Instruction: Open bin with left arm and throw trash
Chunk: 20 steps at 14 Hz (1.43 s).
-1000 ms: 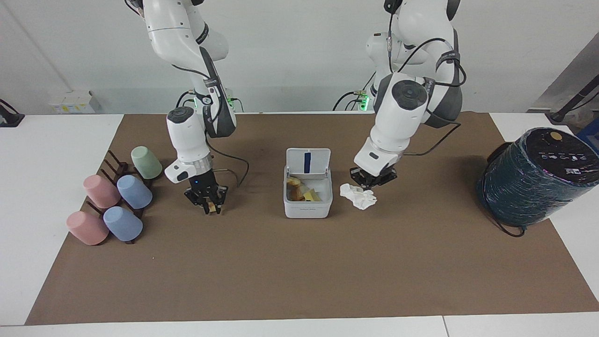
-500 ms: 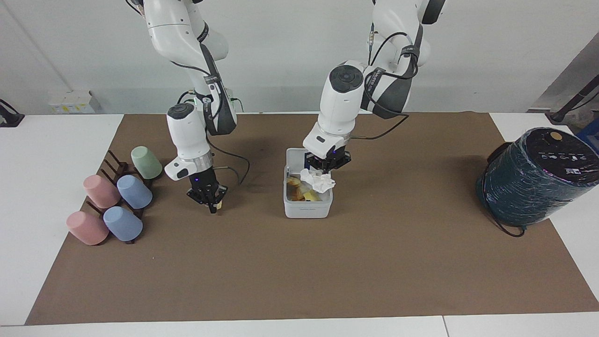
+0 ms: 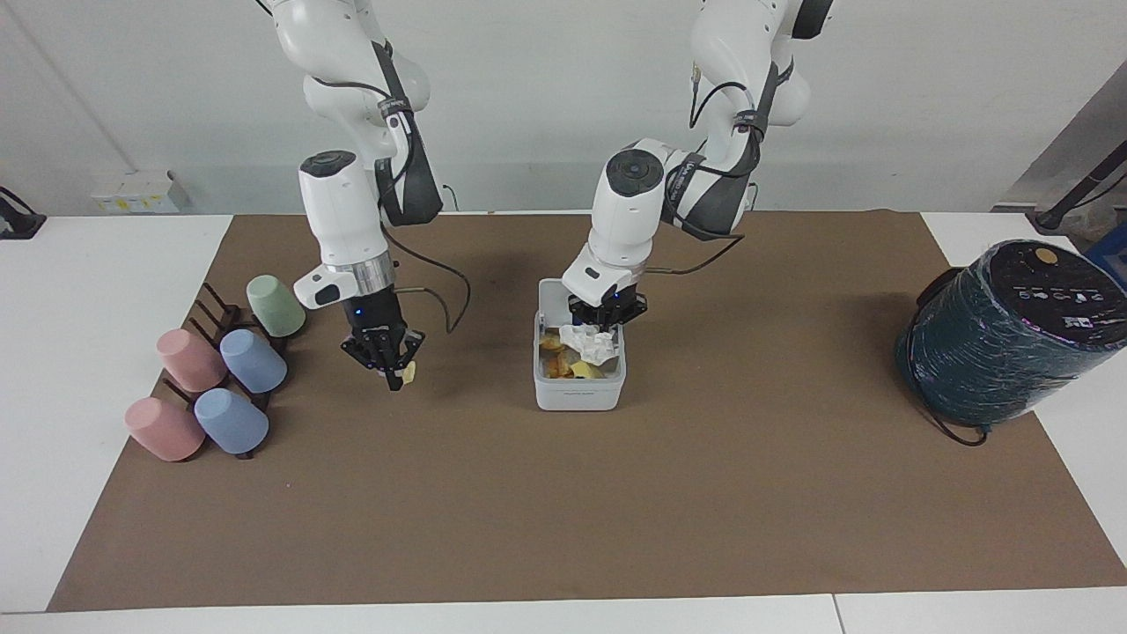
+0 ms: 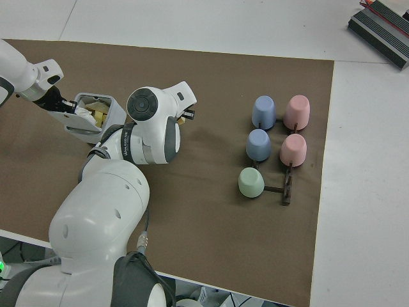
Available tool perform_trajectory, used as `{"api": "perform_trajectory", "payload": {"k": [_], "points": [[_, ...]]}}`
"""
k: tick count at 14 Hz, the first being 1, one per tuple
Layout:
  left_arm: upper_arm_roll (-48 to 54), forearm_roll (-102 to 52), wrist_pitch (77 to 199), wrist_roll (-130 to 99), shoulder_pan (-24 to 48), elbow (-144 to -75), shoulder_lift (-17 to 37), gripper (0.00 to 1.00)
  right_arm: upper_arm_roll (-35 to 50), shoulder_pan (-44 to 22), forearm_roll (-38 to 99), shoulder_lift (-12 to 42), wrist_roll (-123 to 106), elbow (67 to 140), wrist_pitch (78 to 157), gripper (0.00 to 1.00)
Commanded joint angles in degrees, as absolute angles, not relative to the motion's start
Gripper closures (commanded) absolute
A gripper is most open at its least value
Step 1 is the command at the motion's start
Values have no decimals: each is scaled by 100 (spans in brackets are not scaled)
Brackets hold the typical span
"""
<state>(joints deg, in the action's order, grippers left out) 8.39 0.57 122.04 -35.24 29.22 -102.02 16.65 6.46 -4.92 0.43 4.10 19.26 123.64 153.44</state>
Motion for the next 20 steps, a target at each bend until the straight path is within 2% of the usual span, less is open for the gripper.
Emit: {"api": "perform_trajectory", "payload": {"k": [1, 2, 3, 4, 5, 6, 9, 11, 16, 20], "points": [[782, 44, 12550, -3875, 3138, -10441, 1459, 100, 738, -466, 62, 343, 2388, 11762, 14286, 100], [774, -8, 12542, -3876, 3129, -10380, 1476, 92, 738, -483, 62, 395, 2617, 11551, 14056, 100], [782, -17, 12516, -3876, 3068, -10310, 1494, 63, 738, -570, 62, 430, 2837, 11444, 14019, 100], [782, -18, 12420, -3876, 3041, -10214, 1503, 51, 738, -589, 62, 439, 3056, 11417, 14019, 100], [774, -18, 12245, -3876, 3032, -10082, 1520, 25, 738, -606, 62, 448, 3320, 11408, 14019, 100], [765, -18, 12034, -3876, 3032, -9916, 1555, 10, 738, -711, 62, 448, 3635, 11408, 14010, 100], [712, 0, 11165, -3867, 2962, -9231, 1600, 8, 738, -949, 62, 501, 4033, 11391, 14036, 100], [712, 52, 10751, -3797, 2656, -8948, 1600, 8, 747, -1211, 157, 728, 4060, 11137, 14036, 100], [712, 316, 9617, -2465, 1628, -8377, 1564, 10, 738, -1739, 448, 1080, 4709, 10828, 14062, 100], [686, 334, 9528, -1243, 670, -8314, 1477, 10, 747, -2125, 448, 1431, 5298, 10653, 14168, 100]]}}
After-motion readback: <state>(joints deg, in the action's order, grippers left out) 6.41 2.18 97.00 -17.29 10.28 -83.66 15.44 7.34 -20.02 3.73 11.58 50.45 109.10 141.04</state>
